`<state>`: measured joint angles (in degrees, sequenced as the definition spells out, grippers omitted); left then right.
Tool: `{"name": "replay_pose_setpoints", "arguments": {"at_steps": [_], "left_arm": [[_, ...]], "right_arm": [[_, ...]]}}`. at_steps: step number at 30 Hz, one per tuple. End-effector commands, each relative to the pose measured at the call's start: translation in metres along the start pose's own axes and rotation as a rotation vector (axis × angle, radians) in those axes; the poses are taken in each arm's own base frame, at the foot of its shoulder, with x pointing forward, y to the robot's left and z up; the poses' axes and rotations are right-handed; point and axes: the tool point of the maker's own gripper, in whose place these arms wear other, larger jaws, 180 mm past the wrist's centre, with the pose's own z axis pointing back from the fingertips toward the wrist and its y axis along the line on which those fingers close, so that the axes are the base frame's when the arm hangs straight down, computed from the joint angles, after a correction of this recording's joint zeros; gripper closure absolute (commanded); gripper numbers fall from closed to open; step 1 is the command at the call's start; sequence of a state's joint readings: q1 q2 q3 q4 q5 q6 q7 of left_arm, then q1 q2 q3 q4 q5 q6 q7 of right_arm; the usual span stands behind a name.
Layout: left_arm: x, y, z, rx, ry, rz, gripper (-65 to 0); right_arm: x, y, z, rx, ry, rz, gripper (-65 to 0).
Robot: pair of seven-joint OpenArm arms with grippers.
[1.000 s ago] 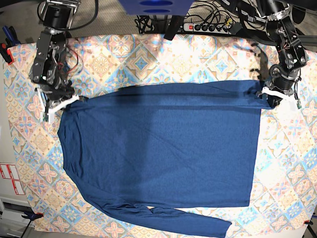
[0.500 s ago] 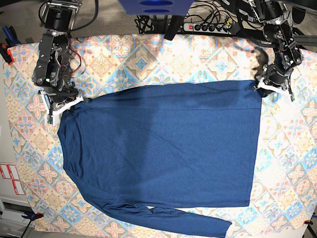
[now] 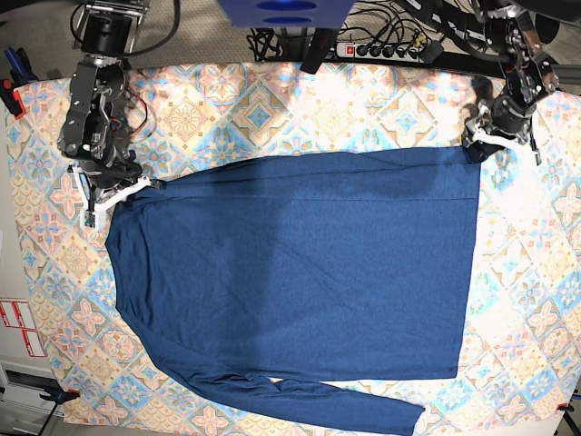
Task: Fold the T-shirt properly
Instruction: 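Grasp the shoulder corners with both grippers and pull them taut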
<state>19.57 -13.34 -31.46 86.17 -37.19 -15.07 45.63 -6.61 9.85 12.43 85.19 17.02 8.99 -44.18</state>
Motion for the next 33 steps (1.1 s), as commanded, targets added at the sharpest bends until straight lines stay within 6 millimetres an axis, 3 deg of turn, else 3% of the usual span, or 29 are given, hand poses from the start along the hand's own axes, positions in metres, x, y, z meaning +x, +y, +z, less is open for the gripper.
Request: {"name": "replay_pose_setpoints", "arguments": {"at_steps": [1,13,16,22,26,31,33], "left_arm": [[0.008,0.001,0.002,-0.003,-0.020,-0.007,-30.3],[0.005,-0.003,-0.012,-0.015,-0.010,0.035,-30.3],[0.012,-0.008,-0.015,-0.025,-0.024,0.035,-30.3],[-0.013,-0.005,-0.028,-0.021,0.032,0.102,-28.0],[-0.020,-0.002,-0.032,-0.017,0.051,0.120,-22.0],[-0.017,-0.005,-0.032,-0.025,0.043,0.123,-1.5],[-0.013,-0.005,-0.030,-0.025,0.035,0.117,0.0]], "right_arm": [[0.018,-0.002,0.003,0.000,-0.053,0.008,-0.3],[0.018,-0.002,0.004,0.000,-0.054,0.009,-0.3],[0.019,-0.002,0.004,0.000,-0.056,0.010,-0.3],[0.018,-0.002,0.004,0.000,-0.054,0.010,-0.3],[0.017,-0.003,0.004,-0.001,-0.053,0.010,-0.3],[0.017,-0.003,0.004,-0.001,-0.053,0.010,-0.3],[0.017,-0.003,0.004,-0.001,-0.053,0.010,-0.3]]}}
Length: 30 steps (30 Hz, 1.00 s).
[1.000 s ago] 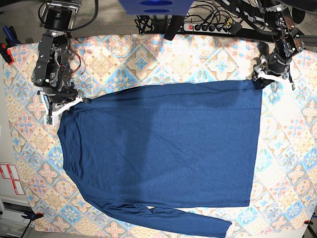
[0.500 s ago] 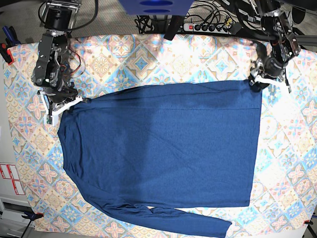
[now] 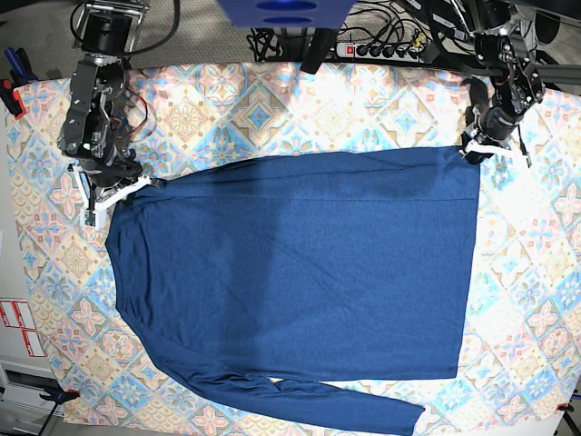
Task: Fold the T-shirt properly
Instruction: 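Grasp the shoulder corners with both grippers and pull them taut, then drag the held shoulders with both grippers toward the hem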
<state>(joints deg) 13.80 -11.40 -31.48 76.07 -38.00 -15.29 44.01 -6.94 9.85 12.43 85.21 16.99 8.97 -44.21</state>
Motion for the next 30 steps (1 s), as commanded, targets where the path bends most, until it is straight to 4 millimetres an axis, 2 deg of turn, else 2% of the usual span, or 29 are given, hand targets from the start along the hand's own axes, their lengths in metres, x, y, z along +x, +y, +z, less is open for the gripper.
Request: {"name": "replay_pose_setpoints", "arguments": {"at_steps": [1,7,9,11,14,17,20,22,25,30], "left_arm": [[0.006,-0.002,0.004,-0.005,-0.003,-0.024,0.0],[0.006,-0.002,0.029,0.003,-0.024,-0.099,0.0],[0.010,-0.008,0.036,-0.020,-0.039,-0.140,0.0],[0.017,-0.014,0.039,-0.037,-0.058,-0.161,0.0],[0.039,-0.013,0.042,-0.028,-0.119,-0.147,0.0],[0.069,-0.017,0.043,-0.032,-0.193,-0.124,0.0],[0.091,-0.028,0.041,-0.051,-0.244,-0.119,0.0],[0.105,-0.039,0.038,-0.072,-0.275,-0.116,0.0],[0.114,-0.045,0.029,-0.090,-0.283,-0.091,0.0],[0.122,-0.051,0.012,-0.112,-0.280,-0.034,0.0]], "right_arm": [[0.020,-0.002,0.004,0.001,-0.059,0.010,-0.3],[0.027,-0.002,0.007,-0.002,-0.079,0.013,-0.3],[0.020,-0.004,0.012,-0.006,-0.071,0.020,-0.3],[0.022,-0.003,0.014,-0.005,-0.080,0.026,-0.3],[0.025,-0.003,0.016,-0.004,-0.088,0.029,-0.3],[0.025,-0.003,0.015,-0.004,-0.087,0.027,-0.3],[0.025,-0.003,0.014,-0.005,-0.086,0.025,-0.3],[0.044,0.000,0.012,0.001,-0.122,0.024,-0.3],[0.067,0.005,0.011,0.009,-0.167,0.022,-0.3],[0.069,0.003,-0.002,0.009,-0.146,-0.003,-0.3]]}}
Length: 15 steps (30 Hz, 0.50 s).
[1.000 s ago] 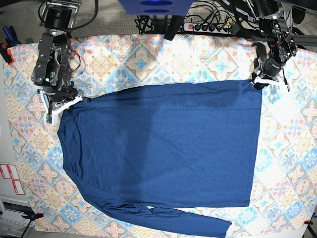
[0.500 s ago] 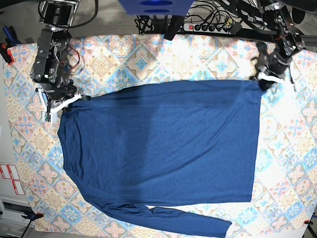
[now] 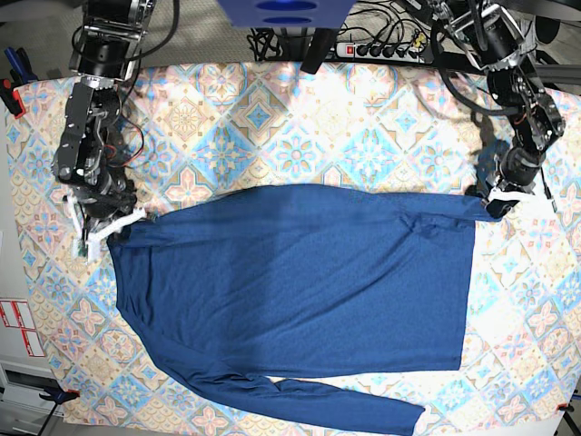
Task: Fold the T-shirt properly
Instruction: 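Drag the held shoulders with both grippers toward the hem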
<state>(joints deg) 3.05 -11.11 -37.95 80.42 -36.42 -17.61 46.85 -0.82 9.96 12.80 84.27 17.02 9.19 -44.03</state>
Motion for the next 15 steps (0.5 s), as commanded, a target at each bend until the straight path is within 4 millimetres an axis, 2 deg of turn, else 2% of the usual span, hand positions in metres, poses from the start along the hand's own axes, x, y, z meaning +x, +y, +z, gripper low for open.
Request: {"name": "replay_pose_setpoints", "arguments": {"at_steps": [1,10,15], "left_arm": [[0.022,-0.006,0.000,-0.023,-0.060,-0.007,0.0],[0.037,-0.022,-0.026,-0.062,-0.077,0.061,0.0],[0.053,-0.033,-0.034,-0.046,-0.092,0.004,0.0]], "right_arm": [[0.019,-0.004,0.000,-0.006,-0.049,0.002,-0.3],[0.042,-0.003,-0.025,0.004,-0.066,-0.047,-0.4],[0.049,-0.001,-0.040,0.012,-0.060,-0.077,-0.5]]}}
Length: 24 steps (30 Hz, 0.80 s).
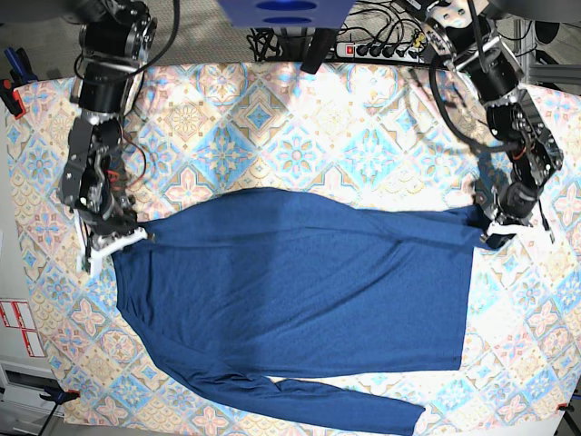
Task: Fold the T-shirt properly
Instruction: 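Drag the held shoulders with both grippers toward the hem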
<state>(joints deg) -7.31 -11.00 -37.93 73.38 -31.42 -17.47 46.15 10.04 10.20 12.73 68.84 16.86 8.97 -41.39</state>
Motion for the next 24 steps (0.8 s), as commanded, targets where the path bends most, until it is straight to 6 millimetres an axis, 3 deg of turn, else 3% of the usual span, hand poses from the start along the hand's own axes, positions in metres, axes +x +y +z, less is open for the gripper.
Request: {"name": "replay_pose_setpoints", "arguments": {"at_steps": [1,9,17,24], "left_arm": [[0.024,-0.011,-0.001,-0.025,-0.059,-0.016,0.0],[0.028,-0.012,-0.020,-0.029,-0.072,0.036,0.0],[0.018,0.000,-0.029,-0.008,-0.093,0.080,0.0],[0.027,-0.001,-0.039,-0.011,-0.097,0.108,0.0]], "right_arm": [[0.034,0.002,0.001,0.008,-0.087,0.005,-0.5],[0.055,0.006,-0.010,0.016,-0.141,-0.024,-0.5],[0.060,-0.008,-0.011,-0.007,-0.175,-0.030,-0.6],[0.066,-0.013,-0.012,-0.016,-0.190,-0.033,-0.6]]}}
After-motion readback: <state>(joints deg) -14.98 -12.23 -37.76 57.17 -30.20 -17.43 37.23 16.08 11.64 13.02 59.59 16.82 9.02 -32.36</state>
